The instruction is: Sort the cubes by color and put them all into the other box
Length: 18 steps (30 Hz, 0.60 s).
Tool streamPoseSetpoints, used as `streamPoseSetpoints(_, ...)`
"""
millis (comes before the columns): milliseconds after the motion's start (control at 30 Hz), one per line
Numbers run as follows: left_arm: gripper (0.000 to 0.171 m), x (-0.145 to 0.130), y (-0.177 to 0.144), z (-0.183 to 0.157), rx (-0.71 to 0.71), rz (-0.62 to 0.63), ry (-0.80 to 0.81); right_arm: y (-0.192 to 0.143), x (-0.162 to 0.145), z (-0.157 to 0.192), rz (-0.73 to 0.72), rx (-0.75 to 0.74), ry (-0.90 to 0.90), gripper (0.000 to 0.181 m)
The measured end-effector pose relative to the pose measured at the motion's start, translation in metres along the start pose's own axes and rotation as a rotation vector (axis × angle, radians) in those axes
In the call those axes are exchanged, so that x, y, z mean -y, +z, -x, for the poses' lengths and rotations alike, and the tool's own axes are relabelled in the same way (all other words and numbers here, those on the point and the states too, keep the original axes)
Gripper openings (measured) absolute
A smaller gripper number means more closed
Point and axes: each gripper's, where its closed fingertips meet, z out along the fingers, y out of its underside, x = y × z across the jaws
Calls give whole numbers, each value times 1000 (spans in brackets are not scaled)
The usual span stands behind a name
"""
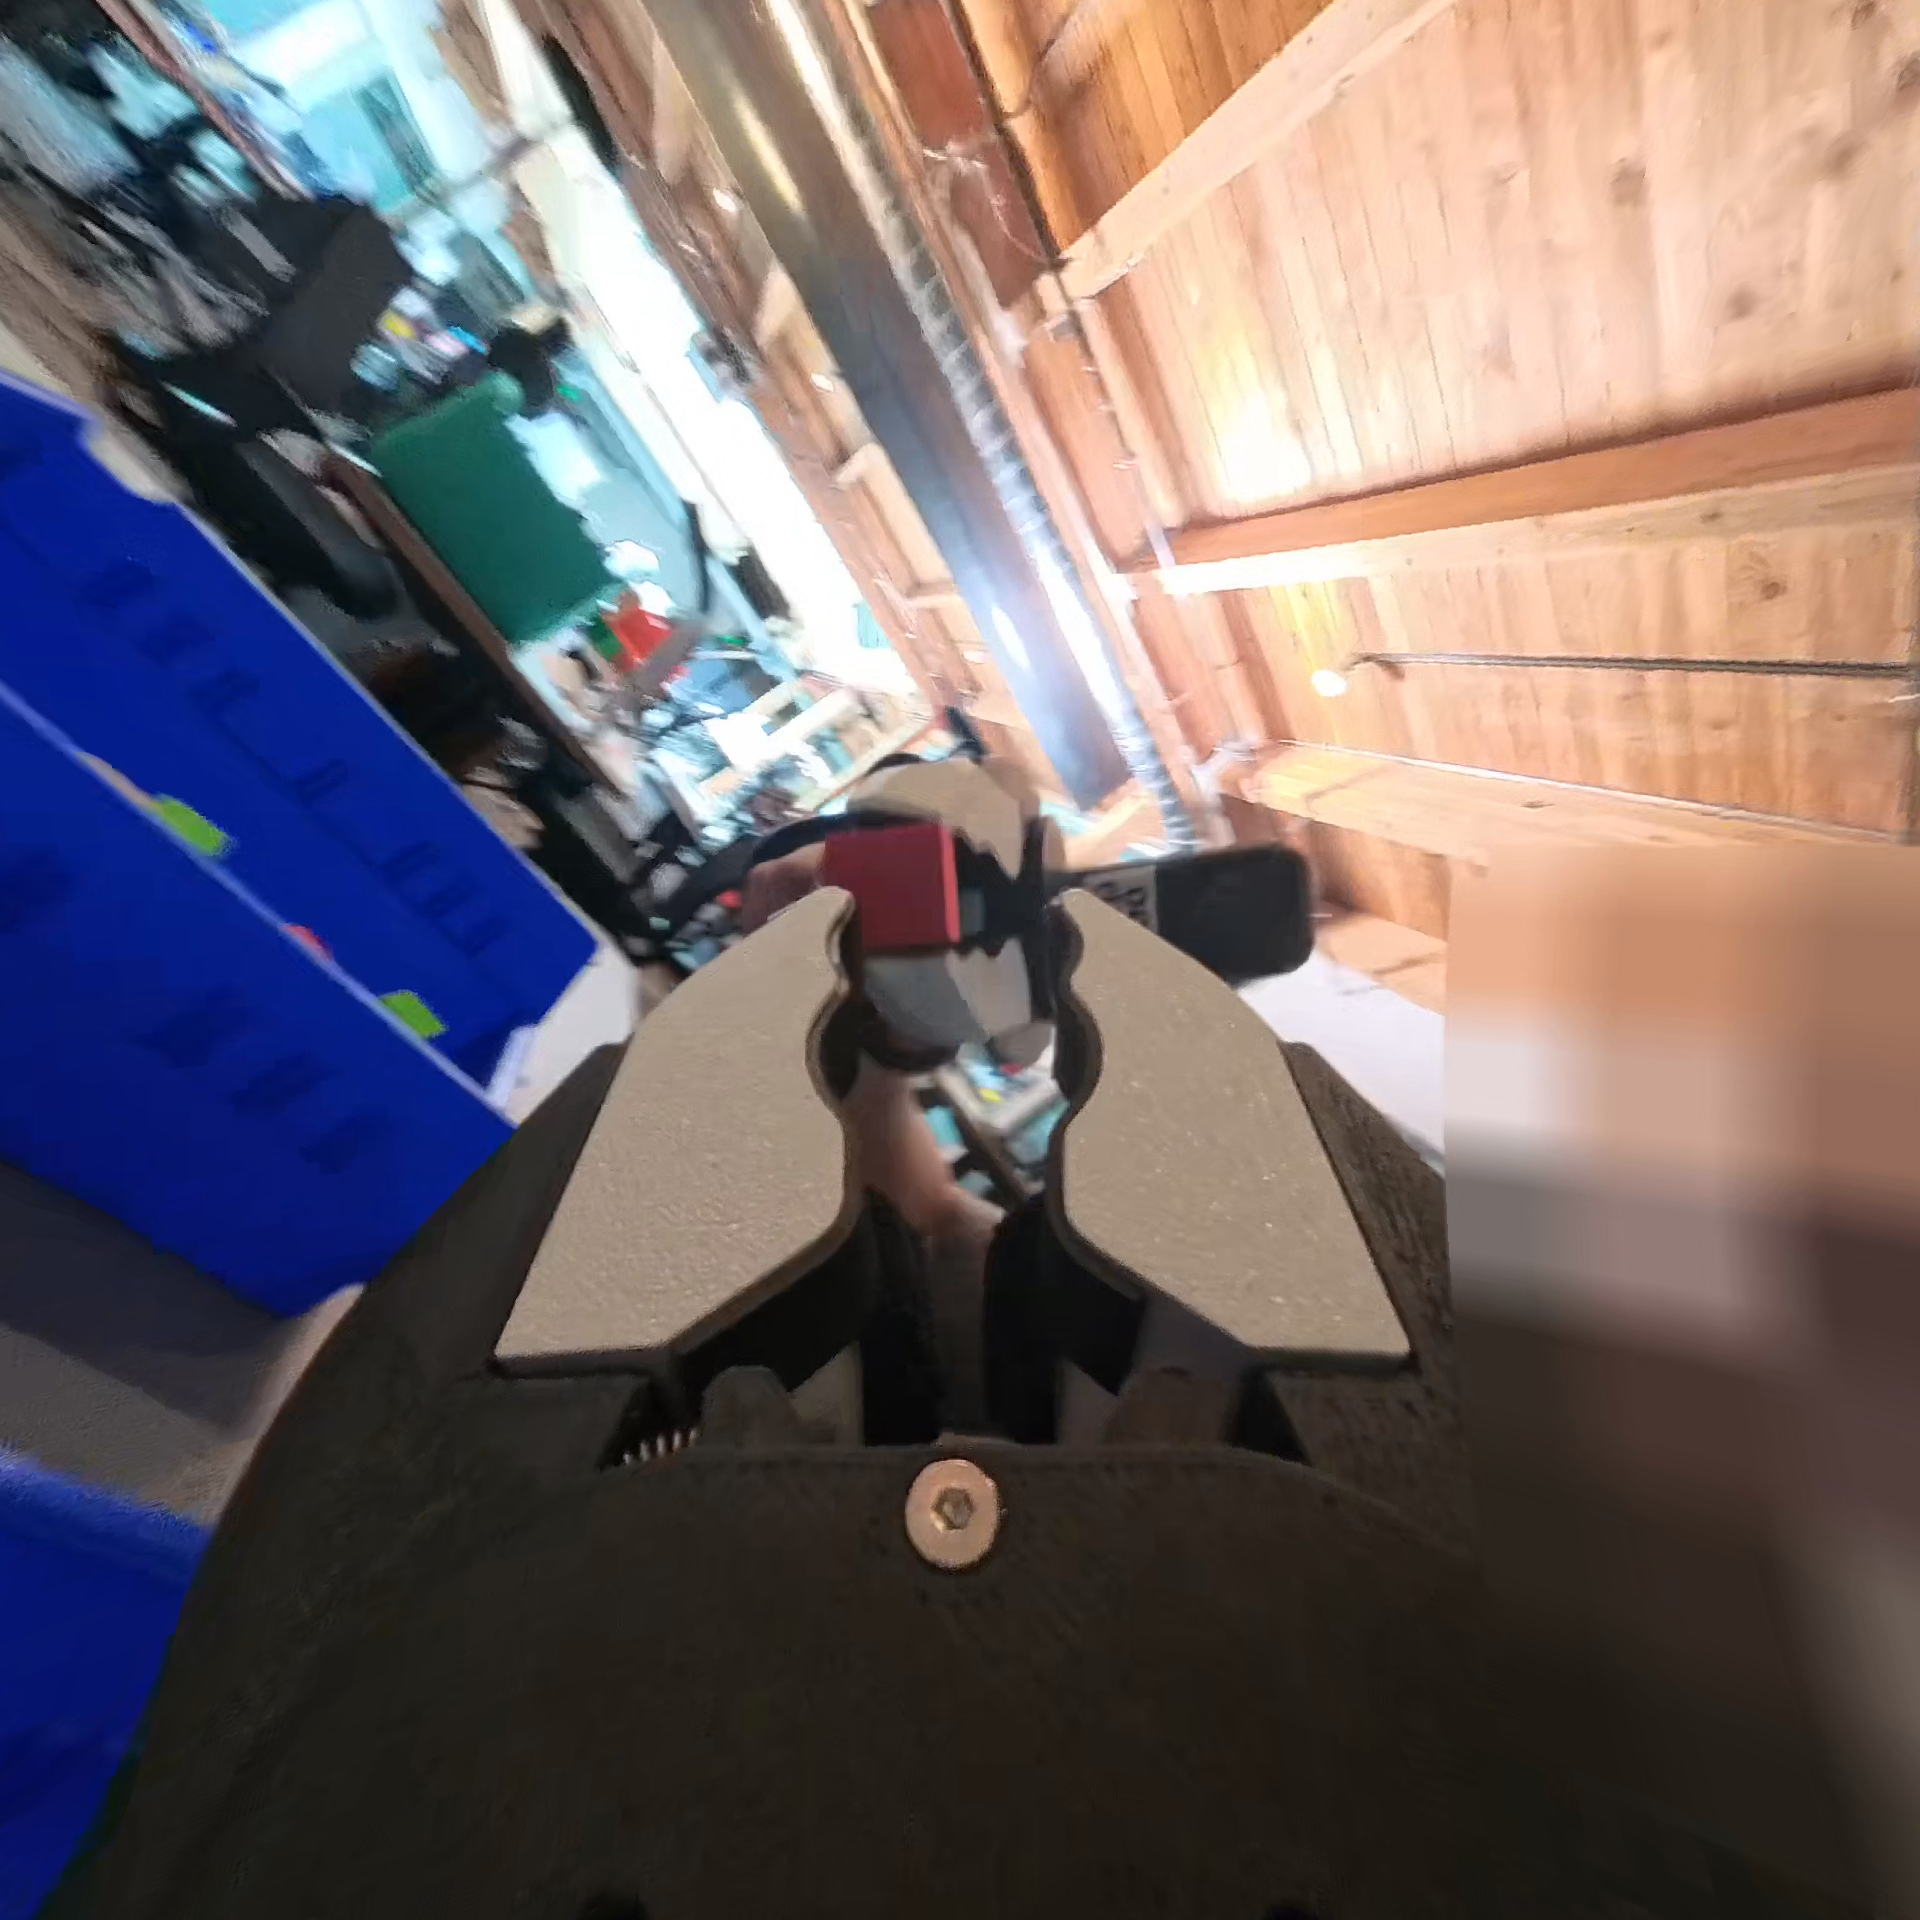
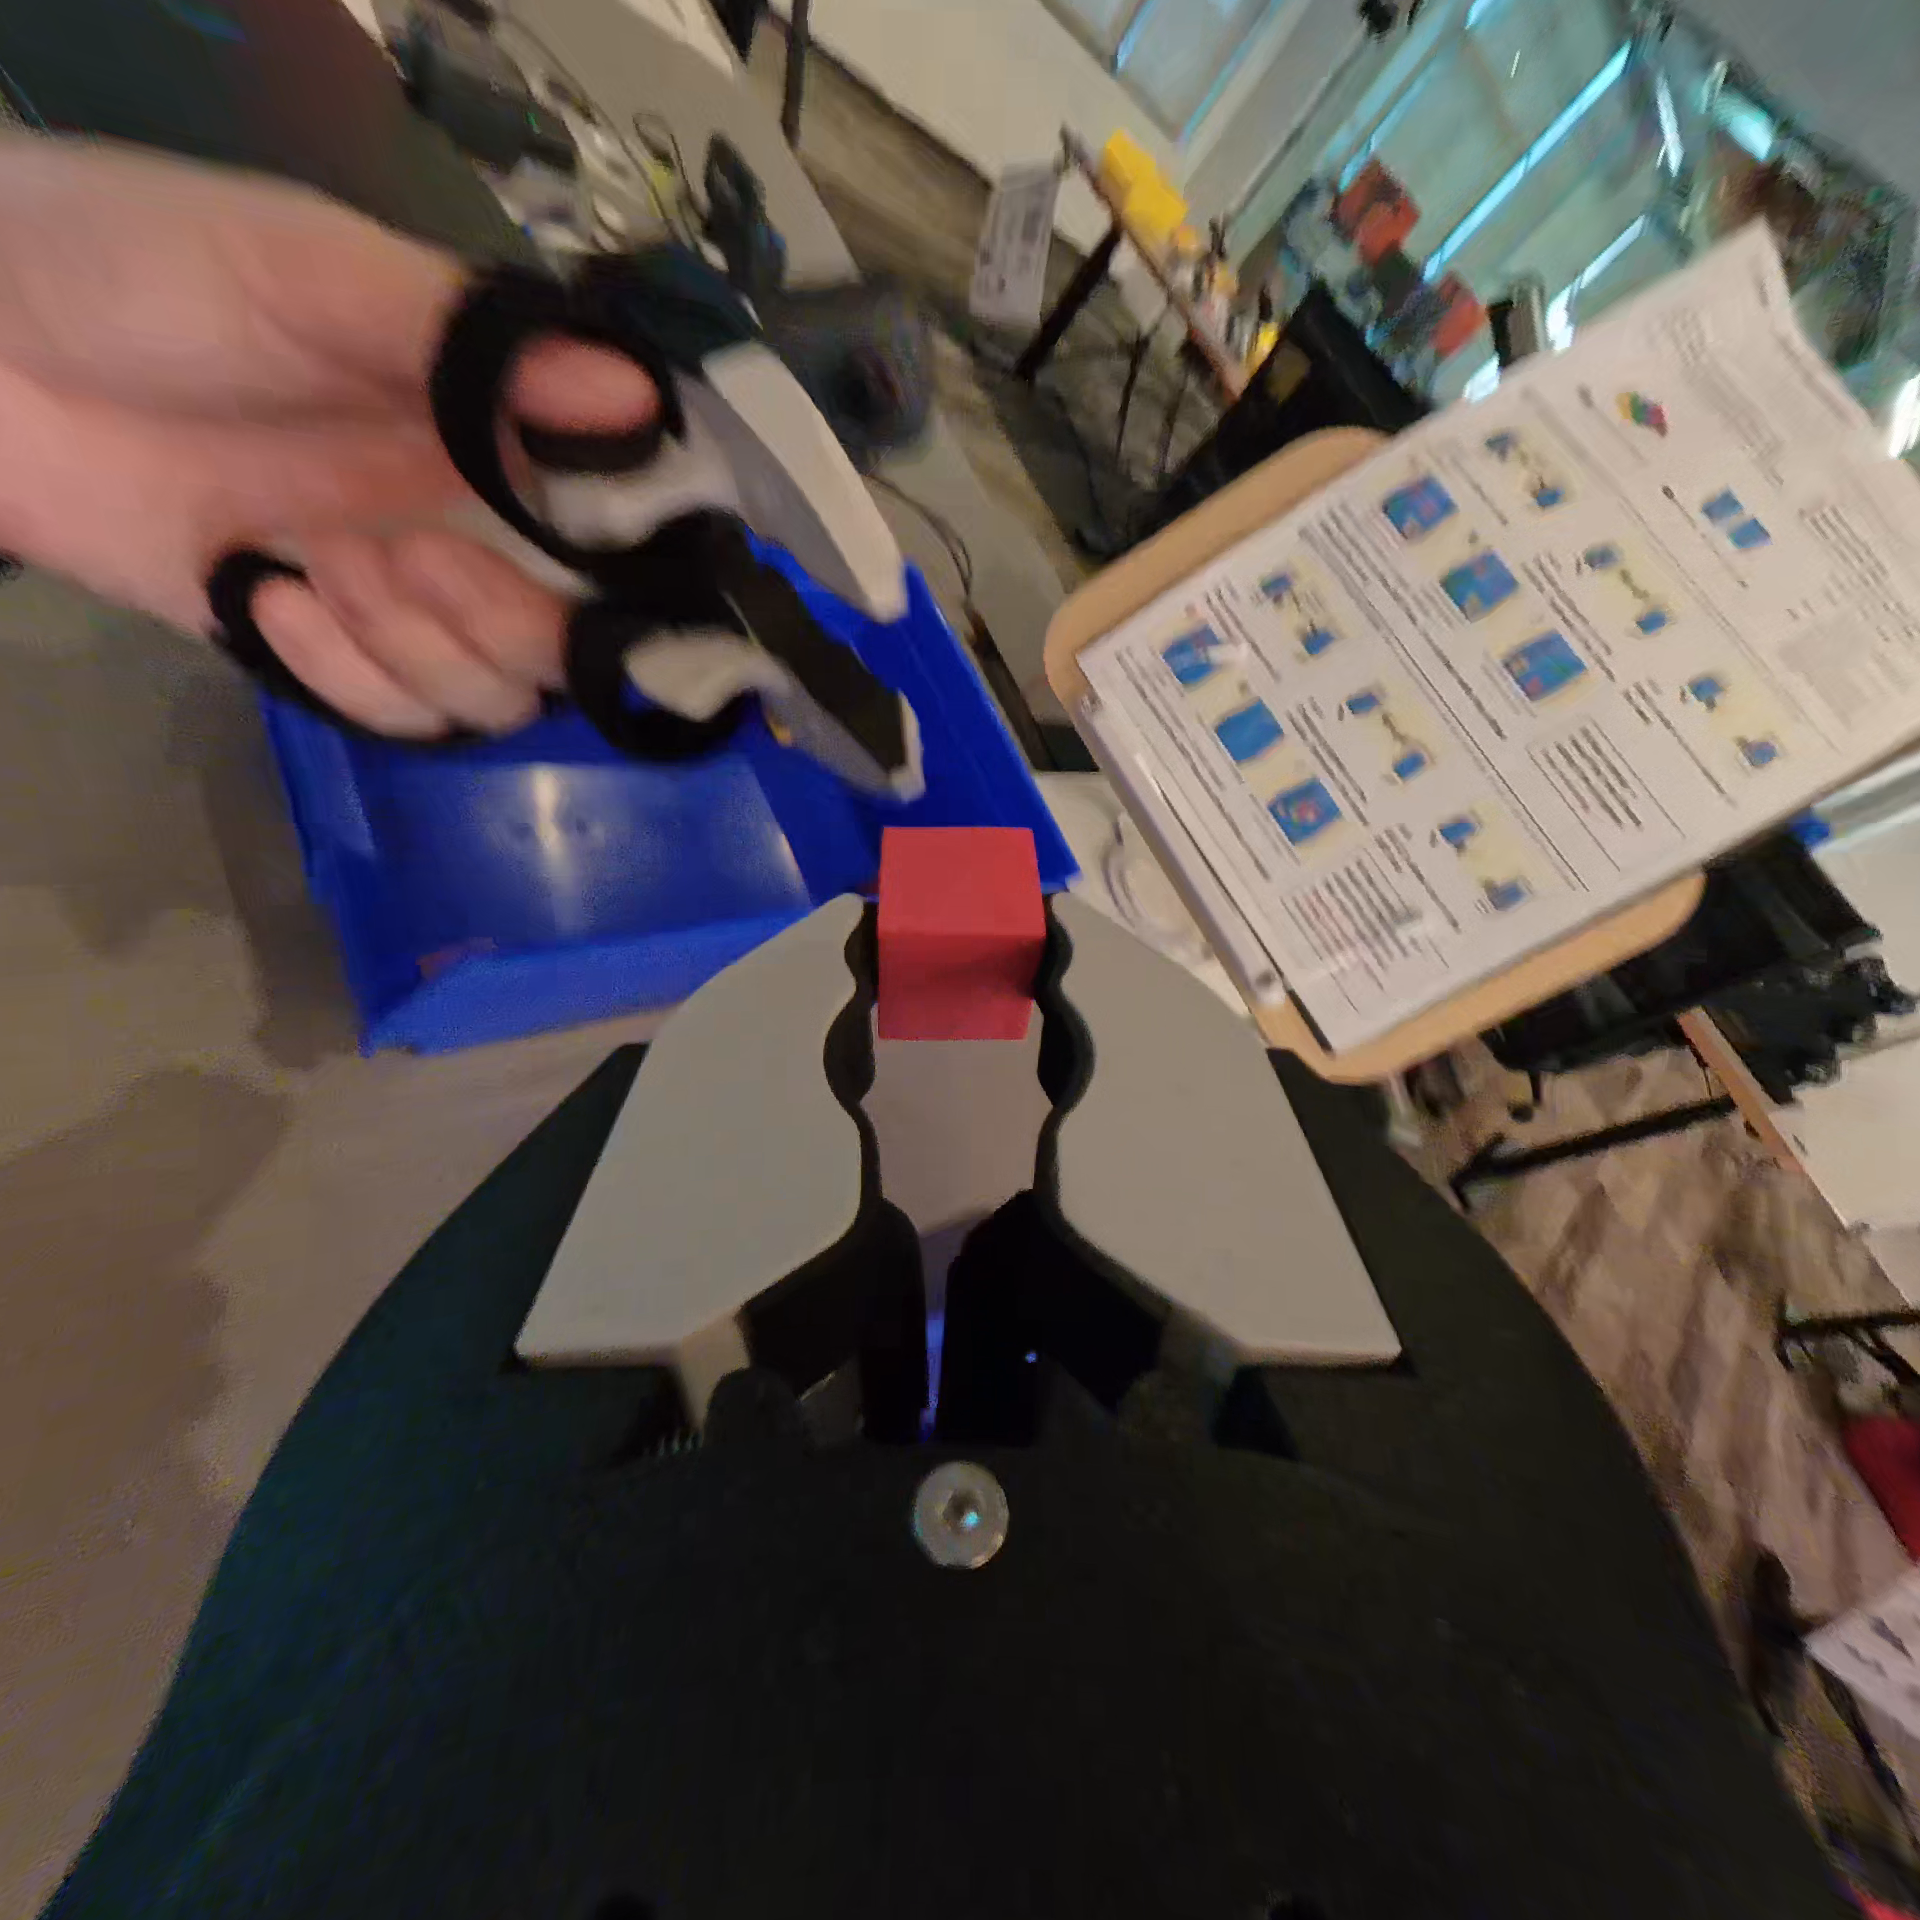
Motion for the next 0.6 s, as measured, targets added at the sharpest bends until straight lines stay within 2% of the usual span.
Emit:
streamPoseSetpoints(67, 28, 4, -11, -4, 103, -4, 106, -16, -25, -17, 134, 29, 26, 28)
streamPoseSetpoints(133, 25, 2, -23, -9, 181, 6, 182, -31, -69, -19, 349, 141, 85, 28)
streamPoseSetpoints(200, 23, -4, -36, -12, 249, 17, 237, -49, -124, -11, 613, 257, 135, 28)
streamPoseSetpoints(300, 21, -14, -55, -9, 337, 26, 282, -67, -182, 28, 848, 494, 252, 28)
streamPoseSetpoints(400, 21, -21, -66, -3, 364, 32, 270, -69, -210, 63, 963, 661, 324, 29)
streamPoseSetpoints(600, 21, -14, -73, -2, 373, 18, 263, -46, -229, 83, 1018, 758, 444, 28)
